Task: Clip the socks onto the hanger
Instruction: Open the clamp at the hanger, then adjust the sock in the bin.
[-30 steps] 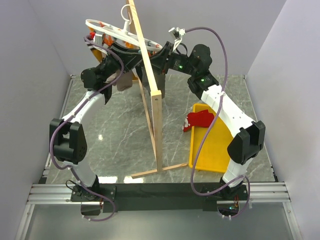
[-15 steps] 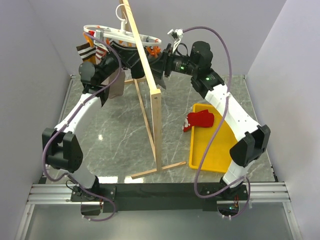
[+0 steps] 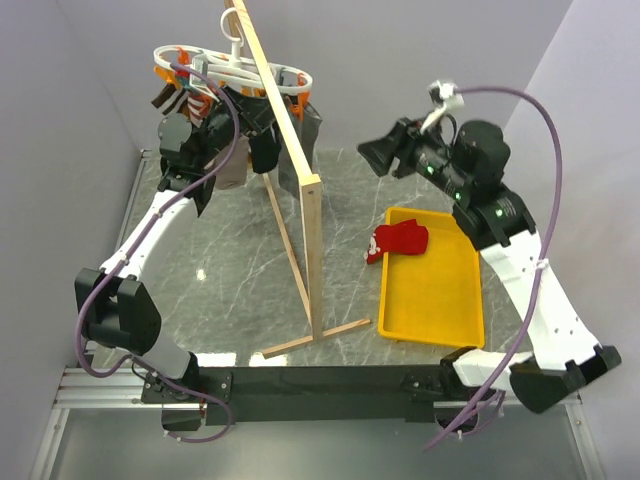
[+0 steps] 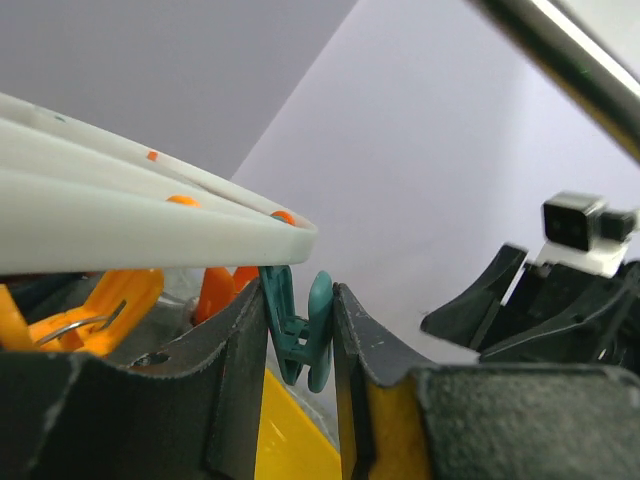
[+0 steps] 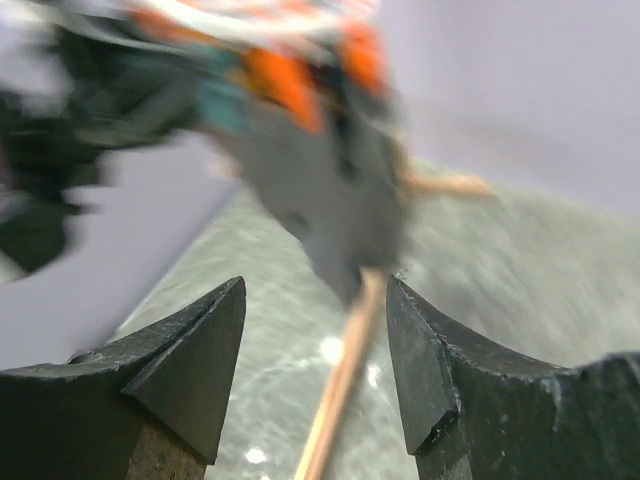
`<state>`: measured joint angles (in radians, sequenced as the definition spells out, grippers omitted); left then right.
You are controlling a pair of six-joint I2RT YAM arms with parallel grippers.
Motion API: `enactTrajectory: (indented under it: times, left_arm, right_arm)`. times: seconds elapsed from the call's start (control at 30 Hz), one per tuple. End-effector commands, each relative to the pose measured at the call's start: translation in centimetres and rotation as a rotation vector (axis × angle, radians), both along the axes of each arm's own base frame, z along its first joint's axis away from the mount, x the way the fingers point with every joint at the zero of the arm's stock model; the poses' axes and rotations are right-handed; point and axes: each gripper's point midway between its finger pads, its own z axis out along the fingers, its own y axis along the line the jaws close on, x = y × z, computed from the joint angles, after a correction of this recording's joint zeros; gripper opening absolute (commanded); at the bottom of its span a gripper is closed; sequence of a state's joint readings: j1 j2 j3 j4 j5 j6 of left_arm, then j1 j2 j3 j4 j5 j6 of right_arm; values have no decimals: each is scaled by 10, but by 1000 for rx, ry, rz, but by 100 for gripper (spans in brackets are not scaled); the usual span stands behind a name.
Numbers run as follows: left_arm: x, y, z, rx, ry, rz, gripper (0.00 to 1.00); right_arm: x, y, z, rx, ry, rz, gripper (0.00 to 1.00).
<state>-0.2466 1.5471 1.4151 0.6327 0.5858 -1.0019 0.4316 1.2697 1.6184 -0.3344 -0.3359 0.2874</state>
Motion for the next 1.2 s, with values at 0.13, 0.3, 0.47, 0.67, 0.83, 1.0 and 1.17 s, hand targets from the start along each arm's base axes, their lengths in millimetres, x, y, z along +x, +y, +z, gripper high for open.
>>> enactTrajectory:
  times: [0.13, 0.3, 0.47, 0.67, 0.83, 1.0, 1.17]
  left_arm:
    - [-10, 14, 43, -8, -80, 121, 25]
    - [-7, 8, 47, 21, -77, 160, 26]
    - [1, 7, 45, 21, -29, 216, 26]
    - [9, 8, 37, 9, 28, 246, 27]
    - [17, 11, 31, 6, 69, 290, 26]
    - [17, 19, 33, -13, 79, 343, 27]
    - [18, 20, 35, -9, 79, 358, 26]
  right_arm:
    - [22, -97, -149, -45, 369, -543, 66]
    - [13, -108, -193, -77, 391, -569, 66]
    - [12, -131, -224, -170, 439, -681, 66]
    - [14, -151, -251, -207, 511, -782, 68]
    - [13, -147, -257, -183, 501, -753, 68]
    - [14, -153, -273, -196, 557, -799, 68]
    - [14, -165, -284, -185, 571, -876, 71]
